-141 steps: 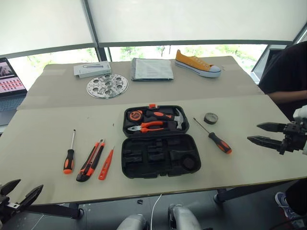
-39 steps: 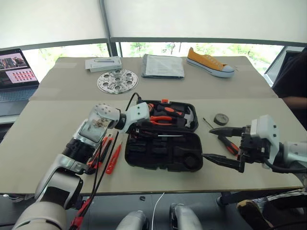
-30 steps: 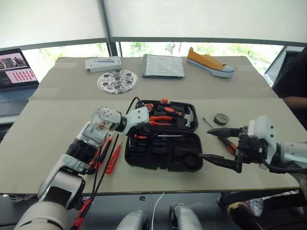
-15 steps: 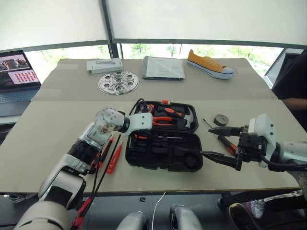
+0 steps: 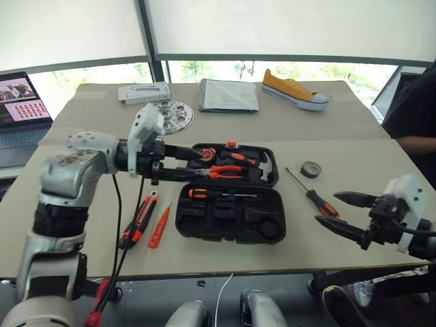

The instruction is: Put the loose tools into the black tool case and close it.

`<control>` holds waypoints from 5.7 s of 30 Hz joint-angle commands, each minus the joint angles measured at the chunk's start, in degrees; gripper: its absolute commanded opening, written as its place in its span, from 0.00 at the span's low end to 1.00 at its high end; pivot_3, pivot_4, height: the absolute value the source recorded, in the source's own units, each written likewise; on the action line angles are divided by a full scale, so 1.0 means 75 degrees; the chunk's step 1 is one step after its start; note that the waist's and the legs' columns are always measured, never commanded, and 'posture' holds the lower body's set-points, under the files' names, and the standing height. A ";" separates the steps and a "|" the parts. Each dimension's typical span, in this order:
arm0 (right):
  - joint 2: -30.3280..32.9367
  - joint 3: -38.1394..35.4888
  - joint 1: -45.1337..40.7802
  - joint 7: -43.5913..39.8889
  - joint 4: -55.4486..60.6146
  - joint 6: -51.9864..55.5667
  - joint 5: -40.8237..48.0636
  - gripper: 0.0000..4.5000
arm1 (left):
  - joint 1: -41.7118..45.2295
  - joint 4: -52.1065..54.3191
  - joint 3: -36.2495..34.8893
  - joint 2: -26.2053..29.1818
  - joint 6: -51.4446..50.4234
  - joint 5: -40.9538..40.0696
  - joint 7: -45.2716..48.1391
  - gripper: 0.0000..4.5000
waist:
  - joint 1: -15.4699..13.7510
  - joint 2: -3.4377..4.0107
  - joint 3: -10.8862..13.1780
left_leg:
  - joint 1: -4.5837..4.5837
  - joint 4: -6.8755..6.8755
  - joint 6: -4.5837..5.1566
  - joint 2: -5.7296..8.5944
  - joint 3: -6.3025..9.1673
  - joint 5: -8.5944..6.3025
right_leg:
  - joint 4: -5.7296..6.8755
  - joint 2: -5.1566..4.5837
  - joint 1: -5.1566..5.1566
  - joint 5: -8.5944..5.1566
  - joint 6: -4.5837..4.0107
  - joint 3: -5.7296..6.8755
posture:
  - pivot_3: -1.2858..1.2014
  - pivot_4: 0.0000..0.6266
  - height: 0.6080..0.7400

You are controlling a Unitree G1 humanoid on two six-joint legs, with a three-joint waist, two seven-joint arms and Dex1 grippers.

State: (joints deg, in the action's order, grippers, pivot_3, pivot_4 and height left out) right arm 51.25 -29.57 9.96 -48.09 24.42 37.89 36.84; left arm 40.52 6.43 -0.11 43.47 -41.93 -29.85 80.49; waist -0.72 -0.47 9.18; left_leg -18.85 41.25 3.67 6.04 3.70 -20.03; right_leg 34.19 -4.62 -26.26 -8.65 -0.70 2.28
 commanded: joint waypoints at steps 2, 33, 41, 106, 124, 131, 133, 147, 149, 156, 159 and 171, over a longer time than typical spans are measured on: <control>-0.0225 0.0488 -0.0499 0.0468 -0.0938 -0.0481 -0.0755 1.00 | -0.0048 0.0448 0.0004 0.0400 -0.0158 -0.0473 0.0284 0.98 | 0.0006 -0.0001 0.0001 | 0.0000 0.0002 0.0000 0.0000 -0.0005 0.0000 | 0.0003 0.0002 -0.0001 0.0000 0.0000 -0.0004 | 0.52 0.24 1.00; -0.0159 0.1566 -0.3092 -0.0439 -0.1765 -0.0694 -0.0742 0.23 | -0.1511 0.0896 -0.0149 0.1918 0.0684 -0.0343 0.0596 1.00 | 0.0147 0.0021 0.0010 | 0.0026 -0.0049 -0.0001 -0.0013 -0.0056 0.0001 | -0.0004 0.0024 -0.0017 0.0002 -0.0011 -0.0040 | 0.52 0.24 1.00; -0.0393 0.5008 -0.4739 -0.2100 -0.1158 -0.2102 -0.2306 0.23 | -0.1958 0.1306 -0.0169 0.1992 0.0963 -0.0275 0.0350 1.00 | 0.0161 0.0009 0.0016 | 0.0022 -0.0049 -0.0001 -0.0029 -0.0053 -0.0003 | -0.0010 0.0022 -0.0011 -0.0005 -0.0023 -0.0023 | 0.52 0.24 1.00; -0.2381 0.7351 -0.6073 -0.2522 -0.3658 -0.2927 -0.5124 0.00 | -0.2242 0.1013 0.0029 0.1682 0.1596 0.0083 -0.0494 1.00 | 0.0232 -0.0003 0.0006 | 0.0035 -0.0057 -0.0005 -0.0014 -0.0055 -0.0004 | -0.0002 0.0032 -0.0029 0.0000 -0.0029 0.0000 | 0.52 0.24 1.00; -0.2725 0.7712 -0.6323 -0.2410 -0.4872 -0.3368 -0.6035 0.00 | -0.2278 0.1026 0.0129 0.1629 0.1649 0.0123 -0.0563 1.00 | 0.0323 -0.0036 -0.0089 | 0.0115 -0.0062 -0.0018 -0.0032 -0.0066 -0.0004 | 0.0014 0.0044 0.0026 0.0002 -0.0040 -0.0018 | 0.52 0.24 1.00; -0.3547 0.6648 -0.6755 -0.2279 -0.3981 -0.1714 -0.4790 0.00 | -0.1990 0.0733 0.0331 0.1500 0.1811 0.0236 -0.0438 1.00 | 0.0427 -0.0048 -0.0097 | 0.0107 -0.0062 -0.0031 -0.0035 -0.0076 0.0003 | 0.0045 0.0045 0.0003 0.0003 -0.0058 -0.0059 | 0.52 0.24 1.00; -0.3636 0.6653 -0.6794 -0.2280 -0.3866 -0.1497 -0.4740 0.00 | -0.1931 0.0648 0.0368 0.1481 0.1867 0.0287 -0.0395 1.00 | 0.0440 -0.0047 -0.0096 | 0.0100 -0.0065 -0.0036 -0.0038 -0.0076 0.0000 | 0.0071 0.0052 -0.0018 -0.0005 -0.0073 -0.0069 | 0.52 0.24 1.00; -0.3525 0.6558 -0.6836 -0.2141 -0.3531 -0.1369 -0.4604 0.00 | -0.1967 0.0716 0.0248 0.1538 0.1882 0.0305 -0.0368 1.00 | 0.0432 -0.0046 -0.0093 | 0.0054 -0.0068 -0.0044 -0.0037 -0.0084 -0.0005 | 0.0102 0.0059 -0.0091 -0.0016 -0.0090 -0.0089 | 0.52 0.24 1.00; -0.3508 0.6457 -0.6936 -0.2150 -0.3471 -0.1230 -0.4486 0.00 | -0.1985 0.0726 0.0233 0.1552 0.1884 0.0299 -0.0363 1.00 | 0.0422 -0.0045 -0.0087 | 0.0051 -0.0068 -0.0043 -0.0037 -0.0085 -0.0005 | 0.0101 0.0058 -0.0094 -0.0016 -0.0090 -0.0089 | 0.52 0.24 1.00; -0.3761 0.6827 -0.6800 -0.1941 -0.3925 -0.1339 -0.4598 0.00 | -0.1977 0.0755 0.0223 0.1539 0.1851 0.0297 -0.0415 1.00 | 0.0381 -0.0042 -0.0078 | 0.0029 -0.0069 -0.0041 -0.0034 -0.0081 -0.0006 | 0.0099 0.0056 -0.0111 -0.0016 -0.0090 -0.0082 | 0.52 0.24 1.00; -0.3566 0.7236 -0.6669 -0.1902 -0.4137 -0.1527 -0.5025 0.00 | -0.2004 0.0765 0.0195 0.1569 0.1845 0.0298 -0.0427 1.00 | 0.0380 -0.0042 -0.0078 | 0.0022 -0.0070 -0.0040 -0.0030 -0.0081 -0.0006 | 0.0099 0.0053 -0.0114 -0.0015 -0.0089 -0.0079 | 0.52 0.24 1.00; -0.3480 0.6066 -0.6443 -0.1720 -0.3137 -0.1505 -0.3841 0.00 | -0.2482 0.1037 -0.0031 0.1512 0.1472 0.0363 -0.1148 1.00 | 0.0170 -0.0043 -0.0075 | 0.0080 -0.0065 -0.0038 -0.0021 -0.0067 -0.0008 | 0.0081 0.0045 -0.0040 -0.0022 -0.0076 -0.0074 | 0.52 0.24 1.00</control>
State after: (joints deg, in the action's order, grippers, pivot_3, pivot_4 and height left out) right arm 25.74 21.06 -37.83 -61.41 -3.39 24.12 2.98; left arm 22.79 12.18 1.71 54.45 -29.56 -27.10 74.12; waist 0.55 -0.79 8.62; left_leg -18.29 40.76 3.39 5.89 3.20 -20.09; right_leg 34.83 -4.28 -26.64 -8.82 -1.27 1.71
